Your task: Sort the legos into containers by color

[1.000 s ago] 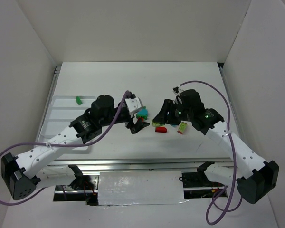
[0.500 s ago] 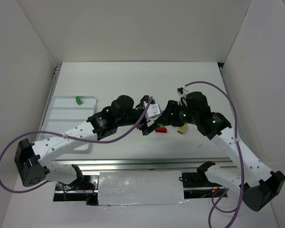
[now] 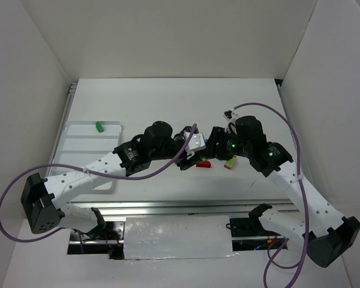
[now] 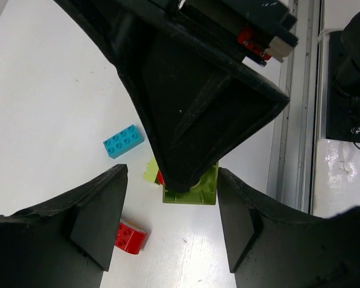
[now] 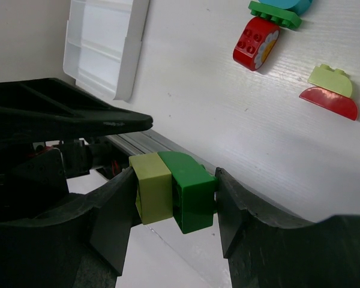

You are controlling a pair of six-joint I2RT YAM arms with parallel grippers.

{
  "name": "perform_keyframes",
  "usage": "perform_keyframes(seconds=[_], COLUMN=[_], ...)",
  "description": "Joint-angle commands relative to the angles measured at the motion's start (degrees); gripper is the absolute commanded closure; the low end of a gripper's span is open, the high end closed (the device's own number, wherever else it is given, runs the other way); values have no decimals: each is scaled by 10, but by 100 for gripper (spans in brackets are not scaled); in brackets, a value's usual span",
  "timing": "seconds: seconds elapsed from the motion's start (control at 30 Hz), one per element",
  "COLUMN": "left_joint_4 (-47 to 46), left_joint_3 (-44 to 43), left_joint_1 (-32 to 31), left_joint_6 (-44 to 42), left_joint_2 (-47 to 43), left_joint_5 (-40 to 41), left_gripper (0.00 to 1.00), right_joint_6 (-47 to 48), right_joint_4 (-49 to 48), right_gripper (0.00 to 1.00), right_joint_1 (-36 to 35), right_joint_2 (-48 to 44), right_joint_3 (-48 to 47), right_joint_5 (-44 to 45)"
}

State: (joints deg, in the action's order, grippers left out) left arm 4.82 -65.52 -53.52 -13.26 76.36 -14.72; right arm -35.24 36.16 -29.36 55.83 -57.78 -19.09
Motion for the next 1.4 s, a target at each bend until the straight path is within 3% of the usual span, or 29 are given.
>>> perform_keyframes(seconds=[0.0, 0.17, 0.2, 0.27, 0.33, 0.37, 0.43, 0.5, 0.53, 0.57, 0.6, 0.63, 0.7, 0.93, 1.13, 1.37], left_joint_4=[-1, 6, 6, 4, 2, -2, -7, -8, -8, -11, -15, -18, -26, -67, -149, -204], left_joint_3=[-27, -26, -26, -23, -22, -22, -22, -27, -28, -28, -28, -27, -26, -39, 1, -1], left_joint_1=[-2, -2, -2, -2, -2, -2, -2, -2, -2, -2, -2, -2, 1, 62, 69, 72], left_joint_6=[3, 2, 2, -1, 0, 2, 3, 6, 8, 13, 17, 19, 39, 207, 353, 466], left_joint_2=[14, 17, 17, 14, 6, 5, -2, -3, -4, -5, -7, -9, -15, -9, -38, -45], left_joint_5=[-10, -23, -25, -25, -26, -26, -28, -36, -40, -41, -48, -49, -50, -207, -236, -359], left_gripper=[27, 21, 31, 41, 70, 76, 80, 100, 100, 100, 100, 100, 100, 100, 100, 100], right_joint_6=[6, 5, 5, 6, 6, 6, 5, 7, 17, 25, 32, 46, 58, 82, 112, 127], right_joint_4=[-9, -14, -12, -12, -14, -15, -18, -22, -26, -38, -43, -48, -84, -223, -303, -348], right_gripper=[86, 85, 85, 85, 85, 85, 85, 82, 77, 65, 48, 17, 2, 0, 0, 1], right_joint_1=[-2, -3, -1, -2, -2, -1, -2, -2, -2, -1, 0, 1, 8, 29, 33, 34], right_joint_2=[-1, -1, 1, 2, 0, 0, -2, -4, -5, -10, -13, -19, -51, -186, -244, -270], right_joint_3=[-25, -24, -25, -24, -23, -20, -18, -16, -15, -10, -8, -6, 17, 106, 159, 191], right_joint_5=[-9, -6, -6, -6, -5, -4, -5, -13, -19, -47, -57, -62, -74, -92, -160, -152])
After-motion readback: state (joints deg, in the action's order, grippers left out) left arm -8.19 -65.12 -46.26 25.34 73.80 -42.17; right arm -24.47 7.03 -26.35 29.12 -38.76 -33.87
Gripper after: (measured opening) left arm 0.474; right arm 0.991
